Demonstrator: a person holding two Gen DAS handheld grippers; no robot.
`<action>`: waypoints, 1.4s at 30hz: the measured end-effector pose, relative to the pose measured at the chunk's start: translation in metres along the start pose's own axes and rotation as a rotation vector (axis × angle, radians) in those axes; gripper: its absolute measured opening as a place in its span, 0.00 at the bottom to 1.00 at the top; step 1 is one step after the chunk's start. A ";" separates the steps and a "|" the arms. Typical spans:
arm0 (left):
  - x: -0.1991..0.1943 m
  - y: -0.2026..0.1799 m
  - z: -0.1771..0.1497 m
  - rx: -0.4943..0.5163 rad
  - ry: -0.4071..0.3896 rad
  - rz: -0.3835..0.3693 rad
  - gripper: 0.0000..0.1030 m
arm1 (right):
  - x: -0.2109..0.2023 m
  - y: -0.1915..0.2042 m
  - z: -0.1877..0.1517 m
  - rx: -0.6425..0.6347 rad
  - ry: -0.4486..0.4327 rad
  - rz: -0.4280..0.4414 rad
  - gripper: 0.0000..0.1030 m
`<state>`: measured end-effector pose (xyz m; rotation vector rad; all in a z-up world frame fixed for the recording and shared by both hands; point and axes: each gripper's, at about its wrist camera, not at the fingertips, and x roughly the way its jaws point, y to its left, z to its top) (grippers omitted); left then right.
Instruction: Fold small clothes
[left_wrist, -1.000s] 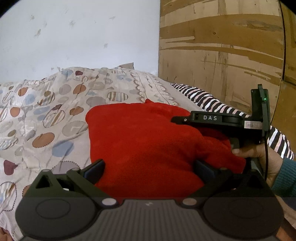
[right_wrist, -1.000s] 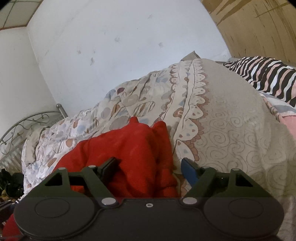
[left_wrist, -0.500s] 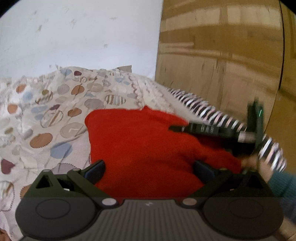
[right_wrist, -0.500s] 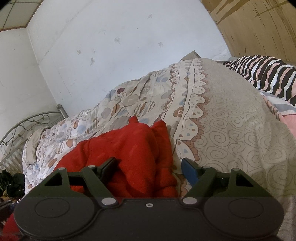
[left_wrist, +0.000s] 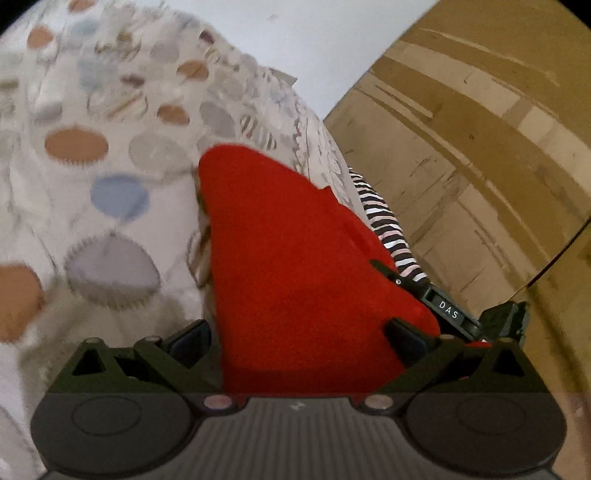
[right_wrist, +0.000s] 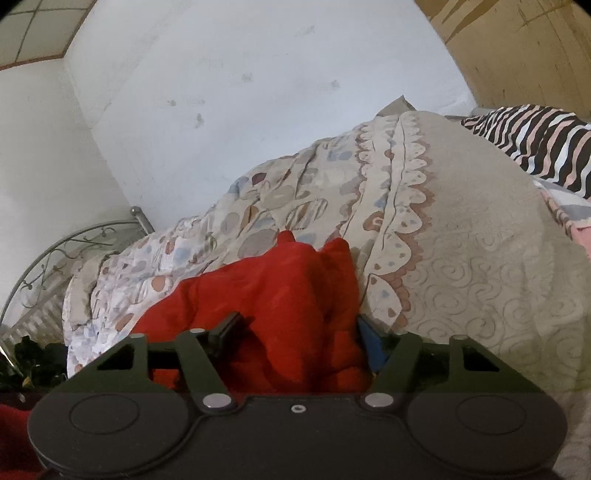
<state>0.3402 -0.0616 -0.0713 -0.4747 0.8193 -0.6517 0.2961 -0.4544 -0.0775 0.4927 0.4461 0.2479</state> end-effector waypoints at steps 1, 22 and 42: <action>0.004 0.004 0.000 -0.022 0.013 -0.020 1.00 | 0.000 -0.001 0.000 0.009 0.007 0.003 0.66; -0.045 -0.024 0.040 0.195 0.033 0.035 0.59 | -0.011 0.103 0.032 -0.123 -0.072 0.056 0.31; -0.114 0.096 0.062 0.170 -0.044 0.408 0.66 | 0.176 0.199 -0.004 -0.130 0.131 0.086 0.23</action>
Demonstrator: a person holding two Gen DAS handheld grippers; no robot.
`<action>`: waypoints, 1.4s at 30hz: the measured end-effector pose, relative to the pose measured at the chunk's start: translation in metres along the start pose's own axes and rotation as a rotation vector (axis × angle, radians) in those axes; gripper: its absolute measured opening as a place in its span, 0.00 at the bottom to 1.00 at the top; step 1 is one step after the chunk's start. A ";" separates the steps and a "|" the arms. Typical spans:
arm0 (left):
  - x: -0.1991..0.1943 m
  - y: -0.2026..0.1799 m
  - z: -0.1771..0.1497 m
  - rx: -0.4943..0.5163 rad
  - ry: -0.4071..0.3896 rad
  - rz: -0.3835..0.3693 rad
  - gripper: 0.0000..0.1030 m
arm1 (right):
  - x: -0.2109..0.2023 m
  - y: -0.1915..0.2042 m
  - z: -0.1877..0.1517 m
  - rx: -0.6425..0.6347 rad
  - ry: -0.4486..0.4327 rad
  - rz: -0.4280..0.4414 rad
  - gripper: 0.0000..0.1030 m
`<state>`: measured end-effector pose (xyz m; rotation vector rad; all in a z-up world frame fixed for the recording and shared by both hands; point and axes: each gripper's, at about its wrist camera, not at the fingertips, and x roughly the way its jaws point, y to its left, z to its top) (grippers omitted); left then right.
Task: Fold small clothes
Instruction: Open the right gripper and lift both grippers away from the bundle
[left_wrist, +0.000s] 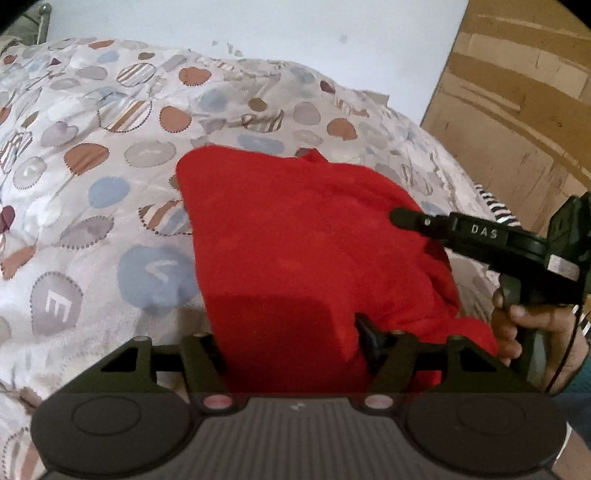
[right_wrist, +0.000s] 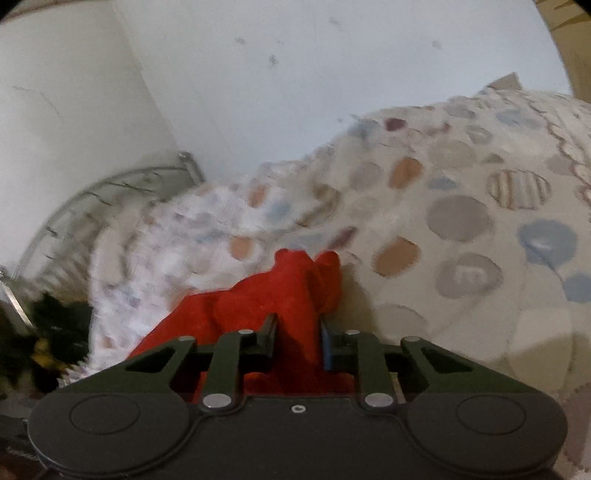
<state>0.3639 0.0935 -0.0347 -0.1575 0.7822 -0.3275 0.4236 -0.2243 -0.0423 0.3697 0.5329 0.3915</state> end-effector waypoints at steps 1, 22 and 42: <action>-0.002 -0.002 -0.002 0.007 -0.007 0.006 0.67 | -0.001 -0.004 -0.001 0.015 -0.001 0.003 0.24; -0.086 -0.043 -0.004 -0.032 -0.226 0.166 0.99 | -0.109 0.043 0.005 -0.174 -0.155 -0.078 0.84; -0.233 -0.104 -0.108 0.043 -0.452 0.301 1.00 | -0.286 0.145 -0.082 -0.332 -0.295 -0.106 1.00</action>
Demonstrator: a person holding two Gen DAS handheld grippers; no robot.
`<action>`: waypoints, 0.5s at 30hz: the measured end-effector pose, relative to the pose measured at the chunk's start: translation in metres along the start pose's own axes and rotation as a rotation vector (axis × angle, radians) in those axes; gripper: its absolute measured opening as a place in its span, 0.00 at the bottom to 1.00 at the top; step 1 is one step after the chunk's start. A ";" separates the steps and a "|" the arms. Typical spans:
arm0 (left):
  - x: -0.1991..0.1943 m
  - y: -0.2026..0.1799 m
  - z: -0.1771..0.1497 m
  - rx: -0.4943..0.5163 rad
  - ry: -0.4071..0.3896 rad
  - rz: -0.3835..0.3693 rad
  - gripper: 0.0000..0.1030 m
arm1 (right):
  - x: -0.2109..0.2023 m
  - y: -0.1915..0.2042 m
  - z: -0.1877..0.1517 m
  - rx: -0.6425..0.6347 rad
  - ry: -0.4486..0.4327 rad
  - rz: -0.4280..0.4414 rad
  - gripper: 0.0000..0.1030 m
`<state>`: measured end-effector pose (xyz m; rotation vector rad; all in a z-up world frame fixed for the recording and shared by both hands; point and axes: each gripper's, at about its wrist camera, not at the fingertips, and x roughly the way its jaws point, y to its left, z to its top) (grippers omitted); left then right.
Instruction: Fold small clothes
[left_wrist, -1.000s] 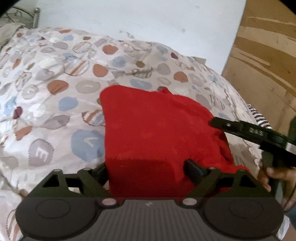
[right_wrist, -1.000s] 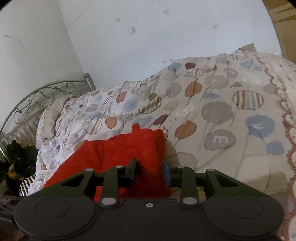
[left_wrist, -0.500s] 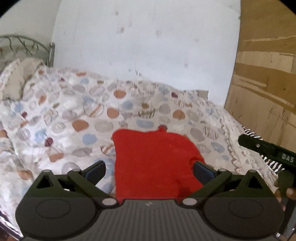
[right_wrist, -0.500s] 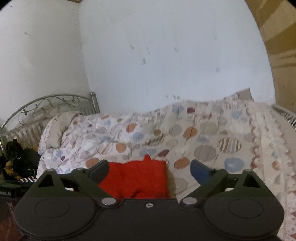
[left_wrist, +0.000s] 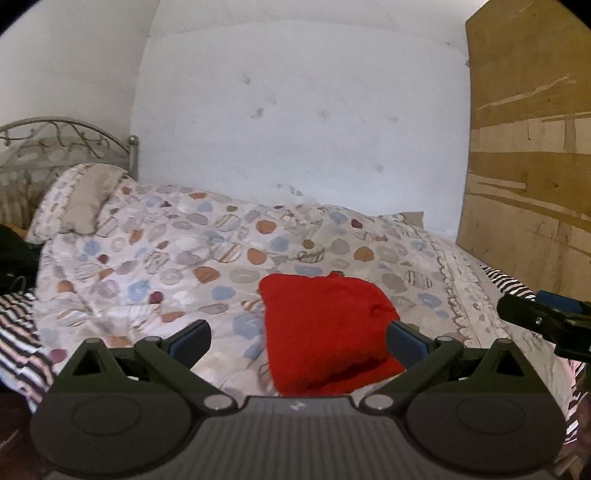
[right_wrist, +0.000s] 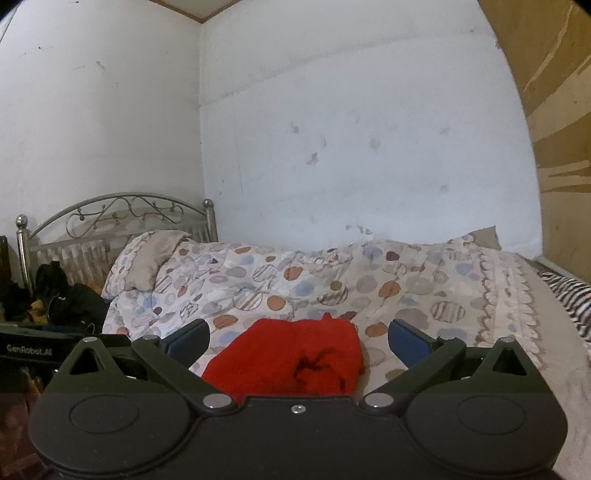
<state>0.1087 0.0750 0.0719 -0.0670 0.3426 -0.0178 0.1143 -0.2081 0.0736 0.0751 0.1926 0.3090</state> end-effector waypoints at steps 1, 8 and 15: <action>-0.008 0.001 -0.004 -0.002 -0.005 0.007 1.00 | -0.007 0.003 -0.002 -0.004 0.000 -0.003 1.00; -0.050 0.008 -0.032 0.004 -0.031 0.075 1.00 | -0.051 0.017 -0.016 -0.057 -0.007 -0.033 1.00; -0.053 0.013 -0.059 0.003 -0.002 0.092 1.00 | -0.069 0.023 -0.042 -0.067 0.022 -0.069 1.00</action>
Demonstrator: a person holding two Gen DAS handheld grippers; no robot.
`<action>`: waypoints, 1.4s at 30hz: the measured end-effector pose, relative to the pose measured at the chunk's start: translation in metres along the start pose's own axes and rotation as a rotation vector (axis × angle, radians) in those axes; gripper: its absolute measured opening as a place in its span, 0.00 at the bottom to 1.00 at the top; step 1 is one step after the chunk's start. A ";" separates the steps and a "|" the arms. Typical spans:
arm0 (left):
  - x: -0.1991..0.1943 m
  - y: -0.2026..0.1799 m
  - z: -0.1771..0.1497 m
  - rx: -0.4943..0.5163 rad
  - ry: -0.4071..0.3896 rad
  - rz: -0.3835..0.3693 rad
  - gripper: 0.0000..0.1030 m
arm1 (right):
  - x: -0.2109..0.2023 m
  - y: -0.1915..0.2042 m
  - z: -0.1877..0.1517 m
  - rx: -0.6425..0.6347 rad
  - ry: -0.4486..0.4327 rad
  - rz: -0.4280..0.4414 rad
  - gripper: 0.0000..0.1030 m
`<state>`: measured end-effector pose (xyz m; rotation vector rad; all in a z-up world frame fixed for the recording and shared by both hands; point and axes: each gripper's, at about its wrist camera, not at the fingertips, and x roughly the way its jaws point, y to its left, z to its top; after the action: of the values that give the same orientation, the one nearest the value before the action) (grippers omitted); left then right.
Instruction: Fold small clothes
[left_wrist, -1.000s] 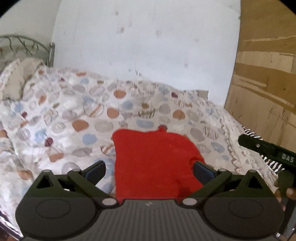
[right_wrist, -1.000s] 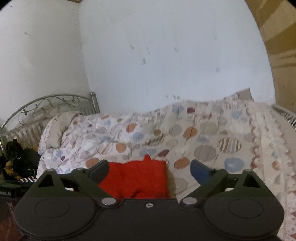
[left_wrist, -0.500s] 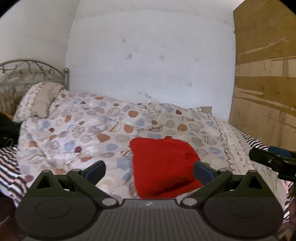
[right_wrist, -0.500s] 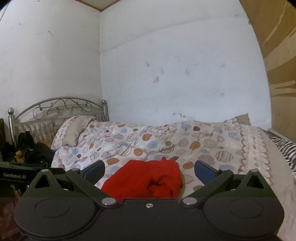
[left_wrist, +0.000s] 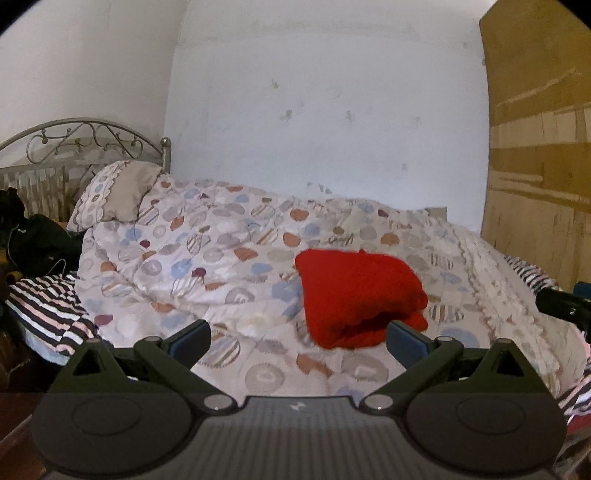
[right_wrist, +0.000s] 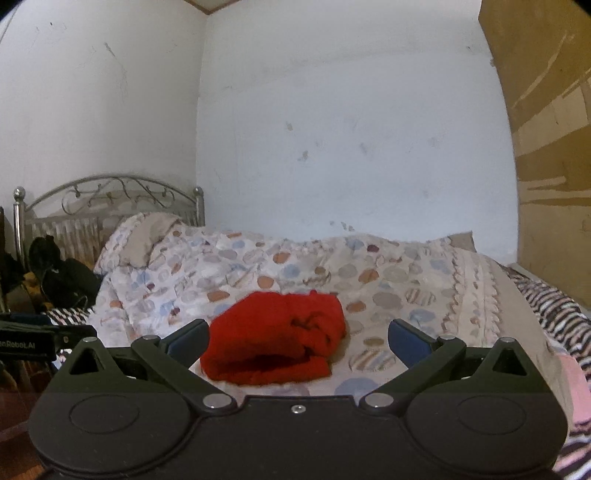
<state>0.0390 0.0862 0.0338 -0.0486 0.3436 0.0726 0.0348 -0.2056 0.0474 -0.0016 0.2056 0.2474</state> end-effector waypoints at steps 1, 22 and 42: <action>0.002 0.000 -0.004 0.001 0.010 0.000 1.00 | -0.001 0.000 -0.004 -0.004 0.006 -0.007 1.00; 0.004 -0.007 -0.020 0.029 0.048 0.010 1.00 | -0.008 -0.009 -0.032 0.037 0.077 -0.056 1.00; 0.004 -0.005 -0.019 0.030 0.050 0.009 1.00 | -0.007 -0.008 -0.033 0.036 0.084 -0.055 1.00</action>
<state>0.0368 0.0799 0.0149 -0.0194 0.3947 0.0748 0.0235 -0.2157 0.0159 0.0179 0.2933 0.1892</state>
